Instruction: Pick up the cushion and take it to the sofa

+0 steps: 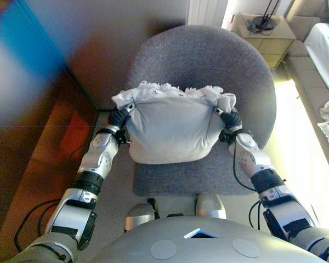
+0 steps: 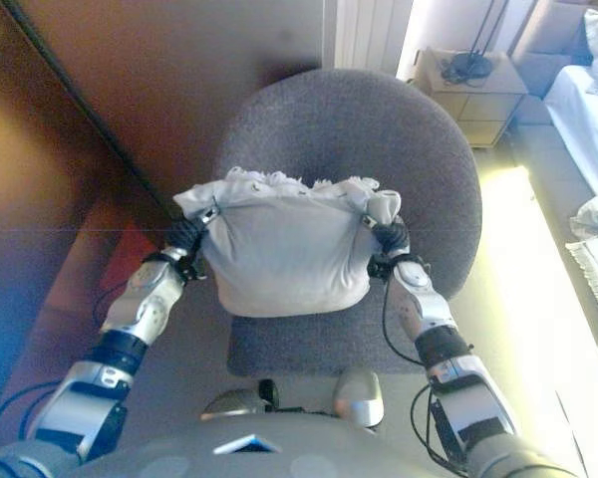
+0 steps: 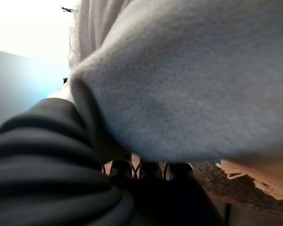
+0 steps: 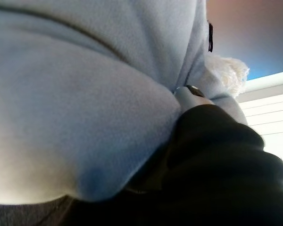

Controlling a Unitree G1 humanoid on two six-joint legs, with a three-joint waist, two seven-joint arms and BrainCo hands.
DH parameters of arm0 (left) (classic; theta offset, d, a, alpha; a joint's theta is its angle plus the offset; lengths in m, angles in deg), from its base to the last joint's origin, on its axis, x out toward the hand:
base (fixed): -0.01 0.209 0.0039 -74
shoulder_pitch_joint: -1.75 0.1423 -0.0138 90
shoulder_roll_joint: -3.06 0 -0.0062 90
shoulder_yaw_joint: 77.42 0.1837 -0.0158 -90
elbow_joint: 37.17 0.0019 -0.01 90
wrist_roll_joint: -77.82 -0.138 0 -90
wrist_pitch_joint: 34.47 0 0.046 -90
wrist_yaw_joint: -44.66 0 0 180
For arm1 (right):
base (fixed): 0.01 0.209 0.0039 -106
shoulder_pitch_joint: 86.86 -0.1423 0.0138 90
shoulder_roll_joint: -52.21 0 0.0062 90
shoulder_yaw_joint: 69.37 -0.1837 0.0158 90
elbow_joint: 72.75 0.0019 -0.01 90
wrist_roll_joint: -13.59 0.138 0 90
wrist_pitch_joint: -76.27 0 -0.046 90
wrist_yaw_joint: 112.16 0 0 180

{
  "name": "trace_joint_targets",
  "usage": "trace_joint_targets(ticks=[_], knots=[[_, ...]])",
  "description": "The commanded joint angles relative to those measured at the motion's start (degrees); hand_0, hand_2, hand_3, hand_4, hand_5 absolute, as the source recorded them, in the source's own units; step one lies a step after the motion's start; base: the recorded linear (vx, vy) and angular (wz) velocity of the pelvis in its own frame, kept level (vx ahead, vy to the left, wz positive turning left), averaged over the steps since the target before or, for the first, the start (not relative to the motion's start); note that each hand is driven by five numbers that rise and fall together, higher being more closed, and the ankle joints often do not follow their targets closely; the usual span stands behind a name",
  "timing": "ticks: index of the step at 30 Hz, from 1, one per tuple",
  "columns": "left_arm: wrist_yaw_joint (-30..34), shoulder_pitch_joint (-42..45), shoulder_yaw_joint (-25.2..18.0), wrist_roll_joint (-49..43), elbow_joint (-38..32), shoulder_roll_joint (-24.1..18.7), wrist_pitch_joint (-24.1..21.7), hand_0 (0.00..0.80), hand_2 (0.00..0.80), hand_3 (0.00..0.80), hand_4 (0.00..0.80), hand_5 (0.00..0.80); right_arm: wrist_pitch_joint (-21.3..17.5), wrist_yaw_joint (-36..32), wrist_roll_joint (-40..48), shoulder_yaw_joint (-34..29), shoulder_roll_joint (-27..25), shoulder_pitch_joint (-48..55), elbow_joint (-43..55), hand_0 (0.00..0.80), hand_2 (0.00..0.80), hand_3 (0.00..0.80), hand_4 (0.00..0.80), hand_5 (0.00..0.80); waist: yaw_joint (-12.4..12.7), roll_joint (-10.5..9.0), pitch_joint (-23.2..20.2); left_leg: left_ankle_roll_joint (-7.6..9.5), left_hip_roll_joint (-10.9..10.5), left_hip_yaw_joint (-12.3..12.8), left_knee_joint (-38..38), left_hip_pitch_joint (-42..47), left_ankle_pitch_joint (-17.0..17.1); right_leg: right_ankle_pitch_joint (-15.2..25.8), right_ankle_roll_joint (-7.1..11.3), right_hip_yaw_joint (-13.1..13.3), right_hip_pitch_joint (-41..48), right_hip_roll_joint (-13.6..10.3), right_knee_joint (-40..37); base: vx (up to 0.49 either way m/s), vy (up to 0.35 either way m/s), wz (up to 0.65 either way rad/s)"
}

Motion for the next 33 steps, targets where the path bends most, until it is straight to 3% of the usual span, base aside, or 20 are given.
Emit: trace_joint_targets(ticks=[1,3,7,14,18,26,33], knots=[[-3.27,-9.77,1.69,-1.2,0.58,0.26,-3.1,0.8,0.8,0.8,0.8,0.8,-2.41,2.94,0.74,-1.45,1.0,-14.28,-4.01,0.8,0.8,0.8,0.8,0.8,1.55,-3.12,1.2,-3.14,4.03,-0.86,14.06,-2.87,-11.51,10.8,4.74,0.63,-6.05,-3.07,-4.73,-0.224,-0.302,0.54],[-4.26,-12.54,2.04,-0.54,2.06,-0.38,-3.73,0.8,0.8,0.8,0.8,0.8,-1.91,4.34,1.07,0.09,0.93,-19.73,-5.81,0.8,0.8,0.8,0.8,0.8,2.06,-3.49,3.19,-3.85,6.49,-0.22,20.61,-7.26,-13.04,9.65,4.97,-0.06,-8.19,-3.05,-1.86,-0.167,-0.205,0.49],[-6.19,-13.21,1.33,0.51,1.8,-0.63,-3.54,0.8,0.8,0.8,0.8,0.8,-2.56,5.79,3.9,0.66,1.44,-21.02,-5.06,0.8,0.8,0.8,0.8,0.8,2.29,-3.41,4.95,-4.19,9.71,-1.49,26.55,-11.27,-14.58,6.14,4.65,1.9,-11.3,-1.36,4.75,0.02,-0.11,0.09],[-7.8,-12.27,2.03,0.3,1.01,0.72,-3.99,0.8,0.8,0.8,0.8,0.8,-4.95,6.69,3.29,-0.79,1.83,-19.09,-3.52,0.8,0.8,0.8,0.8,0.8,2.56,-2.86,7.19,-5.03,11.62,-2.36,27.33,-13.16,-13.64,4.29,5.39,2.14,-12.63,-1.35,7.61,0.028,-0.048,0.02],[-8.19,-14.12,2.13,0.27,0.89,-0.23,-2.52,0.8,0.8,0.8,0.8,0.8,-3.04,4.77,1.31,-1.34,0.24,-21.44,-4.51,0.8,0.8,0.8,0.8,0.8,2.9,-3.31,8.99,-5.87,12.56,-2.95,26.93,-14.2,-12.58,4.39,6.34,1.62,-12.87,-1.45,7.4,-0.023,-0.084,0.23],[-11.81,-17.23,0.96,3.75,1.25,-0.74,-4.45,0.8,0.8,0.8,0.8,0.8,-2.48,1.01,3.03,0.86,-2.23,-30.12,-13.7,0.8,0.8,0.8,0.8,0.8,5.53,-4.47,11.63,-7.46,13.39,-5.61,26.08,-16.95,-10.27,4.45,6.66,-0.22,-13.11,-1.39,6.7,-0.025,-0.064,0.13],[-10.57,-17.06,2.5,3.49,1.46,-0.5,-2.64,0.8,0.8,0.8,0.8,0.8,-1.31,-0.18,5.92,0.9,-3.85,-35.36,-22.83,0.8,0.8,0.8,0.8,0.8,8.15,-5.9,12.35,-8.27,14.21,-7.94,25.85,-18.59,-9.22,4.36,6.57,-1.71,-12.31,-0.93,6.0,0.047,-0.071,0.12]])
